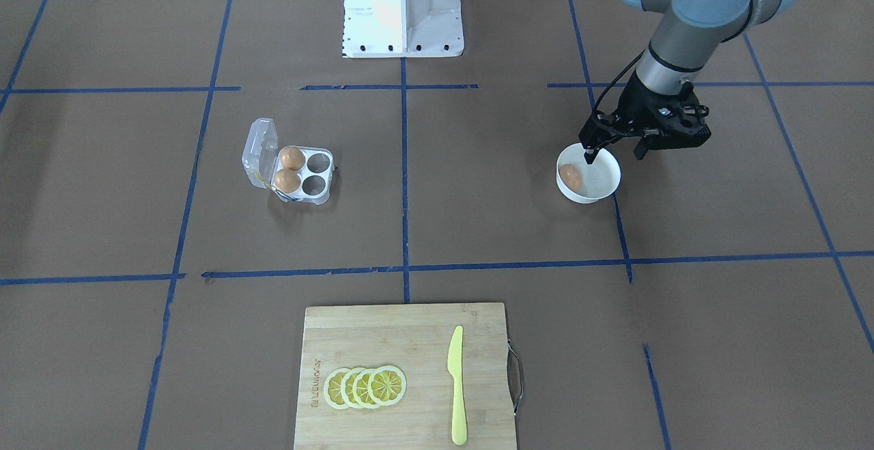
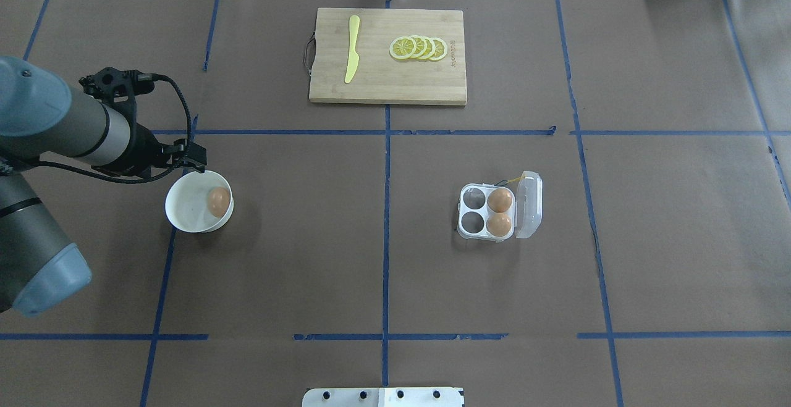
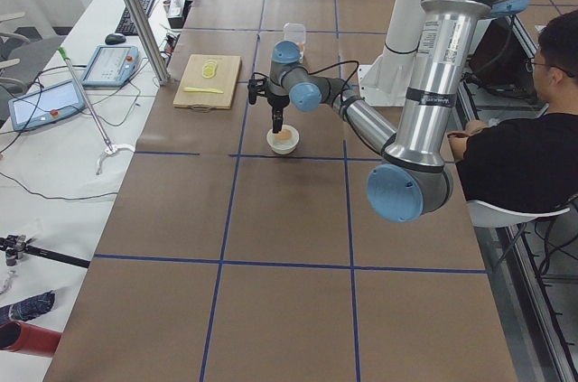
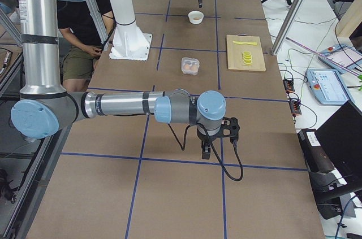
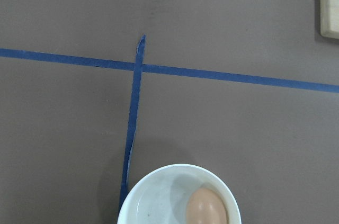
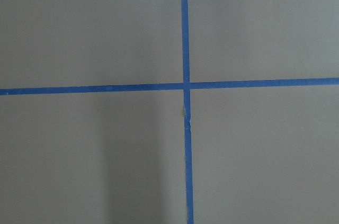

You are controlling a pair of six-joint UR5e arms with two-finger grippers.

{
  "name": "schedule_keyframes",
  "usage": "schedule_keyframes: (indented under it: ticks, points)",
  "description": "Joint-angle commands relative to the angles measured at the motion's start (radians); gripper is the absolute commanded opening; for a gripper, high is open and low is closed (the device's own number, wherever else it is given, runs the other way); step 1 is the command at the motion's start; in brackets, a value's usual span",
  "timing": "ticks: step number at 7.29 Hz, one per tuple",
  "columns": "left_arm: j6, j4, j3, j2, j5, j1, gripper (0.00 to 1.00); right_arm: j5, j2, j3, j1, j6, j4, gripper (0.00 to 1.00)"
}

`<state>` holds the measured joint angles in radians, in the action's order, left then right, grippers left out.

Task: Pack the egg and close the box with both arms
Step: 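Lower the left gripper into the bowl and close it on the egg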

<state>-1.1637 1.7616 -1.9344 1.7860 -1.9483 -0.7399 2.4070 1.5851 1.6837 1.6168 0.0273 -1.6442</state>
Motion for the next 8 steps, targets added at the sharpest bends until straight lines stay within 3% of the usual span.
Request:
schedule_keyframes:
  ticks: [1,8]
  points:
    - [-0.065,0.021,0.055,0.019,0.038,0.063,0.94,0.006,0.001,-0.002,0.000,-0.001,0.001,1.00]
    - [-0.062,0.029,0.112,0.024,0.037,0.088,0.91,0.006,-0.004,-0.009,0.000,-0.001,0.001,1.00]
